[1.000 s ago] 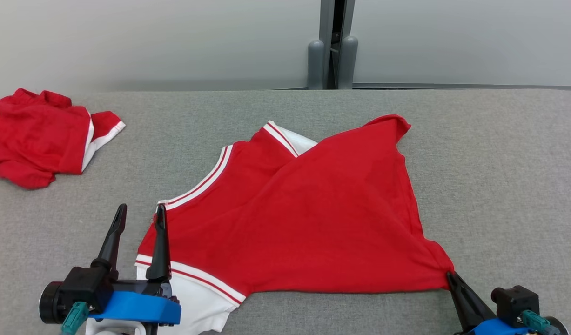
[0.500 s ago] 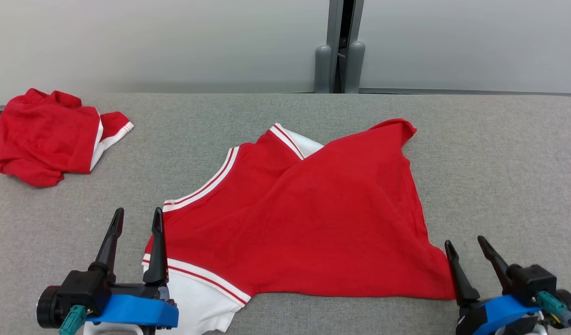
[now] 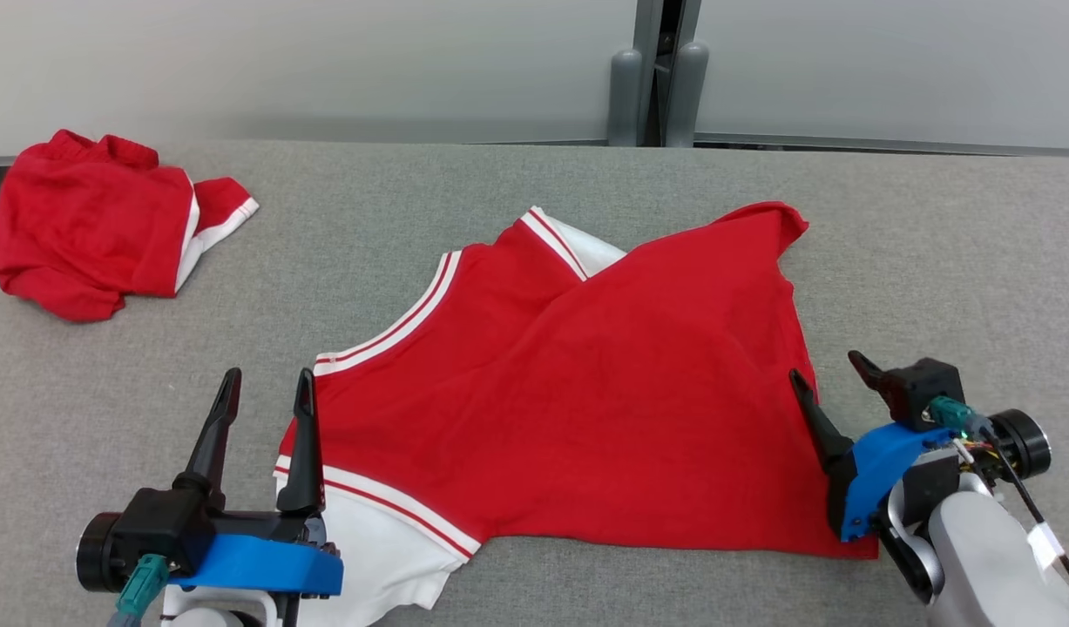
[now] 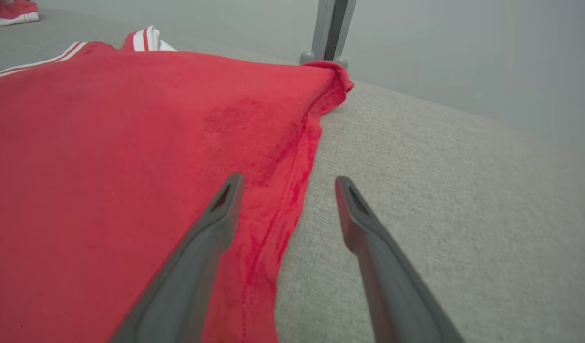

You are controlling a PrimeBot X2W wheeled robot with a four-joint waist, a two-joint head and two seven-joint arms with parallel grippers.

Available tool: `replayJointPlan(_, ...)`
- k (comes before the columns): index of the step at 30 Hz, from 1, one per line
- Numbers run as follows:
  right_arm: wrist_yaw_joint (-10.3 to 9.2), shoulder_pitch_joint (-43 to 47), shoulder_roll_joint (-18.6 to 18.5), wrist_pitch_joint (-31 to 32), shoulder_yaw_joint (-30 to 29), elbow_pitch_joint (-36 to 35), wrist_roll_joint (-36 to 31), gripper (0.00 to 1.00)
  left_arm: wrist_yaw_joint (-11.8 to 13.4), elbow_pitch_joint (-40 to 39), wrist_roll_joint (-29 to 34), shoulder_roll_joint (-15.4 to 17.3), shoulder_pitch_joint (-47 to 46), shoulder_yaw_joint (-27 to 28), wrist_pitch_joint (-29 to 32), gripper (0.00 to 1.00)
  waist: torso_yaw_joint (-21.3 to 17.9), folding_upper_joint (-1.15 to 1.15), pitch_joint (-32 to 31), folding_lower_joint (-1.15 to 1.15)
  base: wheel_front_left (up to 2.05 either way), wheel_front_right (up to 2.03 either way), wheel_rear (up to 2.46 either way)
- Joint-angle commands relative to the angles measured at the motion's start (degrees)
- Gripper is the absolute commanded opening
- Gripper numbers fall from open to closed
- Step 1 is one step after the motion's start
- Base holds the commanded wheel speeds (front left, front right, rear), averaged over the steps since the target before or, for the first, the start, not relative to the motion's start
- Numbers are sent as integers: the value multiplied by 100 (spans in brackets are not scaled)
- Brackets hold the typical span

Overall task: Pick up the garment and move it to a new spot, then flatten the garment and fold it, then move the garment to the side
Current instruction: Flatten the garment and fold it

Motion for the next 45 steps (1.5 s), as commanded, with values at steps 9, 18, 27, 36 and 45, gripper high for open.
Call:
replayJointPlan(9, -2, -589, -186, 573, 450, 857, 238, 100, 96, -9, -126, 21, -187, -111, -18, 100, 219, 0, 271, 0, 0, 0, 0)
replayJointPlan(18, -1, -692, -238, 932, 1050, 1188, 682, 0, 133, 10, -155, 21, -193, -142, -18, 100, 237, 0, 247, 0, 0, 0, 0)
replayJointPlan(27, -4, -1286, -577, 603, 801, 1540, 866, 0, 120, 6, -138, 21, -233, -162, -18, 100, 224, 0, 260, 0, 0, 0, 0)
replayJointPlan(36, -4, -1845, -664, 61, 235, 2522, 692, 70, 99, 34, -138, 20, -266, -211, -18, 100, 285, 0, 271, 0, 0, 0, 0)
replayJointPlan(45, -3, -1763, -407, -1376, -162, 2643, 530, 100, 95, 54, -57, 20, -119, -137, -18, 100, 140, 0, 17, 0, 0, 0, 0)
